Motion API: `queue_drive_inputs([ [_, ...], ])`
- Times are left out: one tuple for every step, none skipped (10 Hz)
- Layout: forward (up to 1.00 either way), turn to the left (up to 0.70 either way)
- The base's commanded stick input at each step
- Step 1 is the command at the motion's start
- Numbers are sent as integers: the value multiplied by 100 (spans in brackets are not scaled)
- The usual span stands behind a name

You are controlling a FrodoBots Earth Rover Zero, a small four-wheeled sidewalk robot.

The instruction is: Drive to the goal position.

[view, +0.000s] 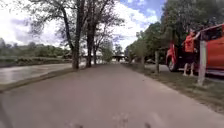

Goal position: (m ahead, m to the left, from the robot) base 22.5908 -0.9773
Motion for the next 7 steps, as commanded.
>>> queue_drive_inputs([
  [100,0],
  [100,0],
  [100,0],
  [100,0],
  [100,0],
  [100,0],
  [100,0],
])
